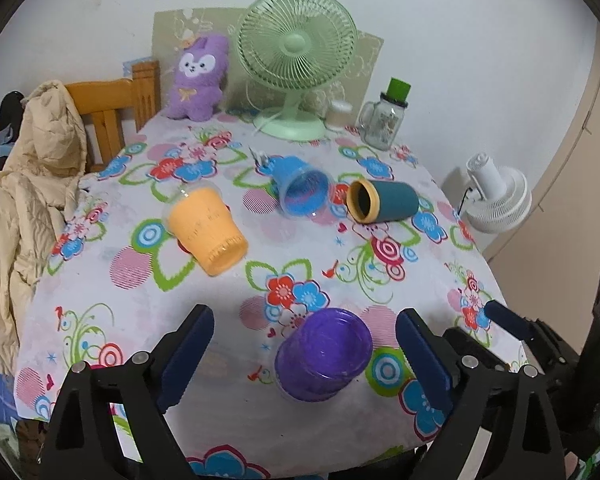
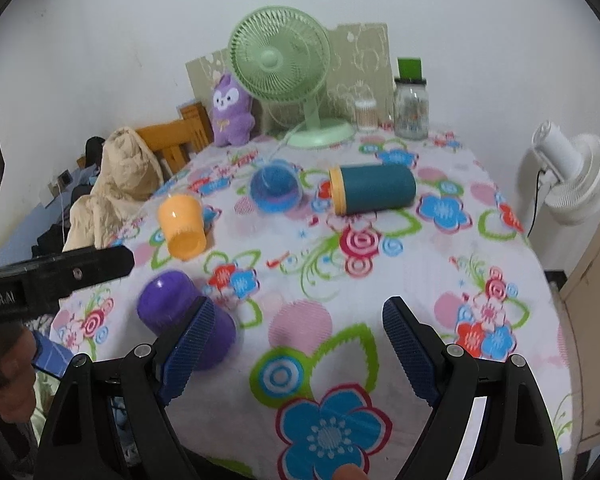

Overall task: Flip cup upside down
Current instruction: 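Withdraw the left tool up from the purple cup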

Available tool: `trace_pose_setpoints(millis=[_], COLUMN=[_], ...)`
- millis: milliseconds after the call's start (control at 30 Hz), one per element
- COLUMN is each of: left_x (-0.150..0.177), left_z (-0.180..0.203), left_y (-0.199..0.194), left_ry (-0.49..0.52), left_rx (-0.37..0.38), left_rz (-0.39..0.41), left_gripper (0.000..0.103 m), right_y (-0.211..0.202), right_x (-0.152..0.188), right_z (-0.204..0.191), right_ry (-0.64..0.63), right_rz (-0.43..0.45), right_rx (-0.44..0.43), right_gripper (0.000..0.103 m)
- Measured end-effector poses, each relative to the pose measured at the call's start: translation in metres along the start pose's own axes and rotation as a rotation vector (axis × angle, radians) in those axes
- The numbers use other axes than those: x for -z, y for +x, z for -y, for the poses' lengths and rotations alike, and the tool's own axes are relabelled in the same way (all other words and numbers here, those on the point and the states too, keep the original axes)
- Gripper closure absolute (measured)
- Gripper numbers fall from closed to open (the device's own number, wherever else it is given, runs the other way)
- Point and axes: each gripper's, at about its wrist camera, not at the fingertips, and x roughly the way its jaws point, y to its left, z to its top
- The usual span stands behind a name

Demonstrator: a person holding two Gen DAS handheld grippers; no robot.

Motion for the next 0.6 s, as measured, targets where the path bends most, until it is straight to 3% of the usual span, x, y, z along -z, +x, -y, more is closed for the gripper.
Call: trace_pose_setpoints(millis=[600], left_x=[-0.004], left_z=[-0.010], left_y=[-0.042], left_ry=[0.007], left_rx=[-0.035], left_rz=[0.138], left_gripper=[0.009], right_y=[-0.034], right_x=[-0.033], right_z=[-0.029], right_ry=[-0.055], right_rz=[0.111], right_rx=[0.003], right_gripper=[0.015])
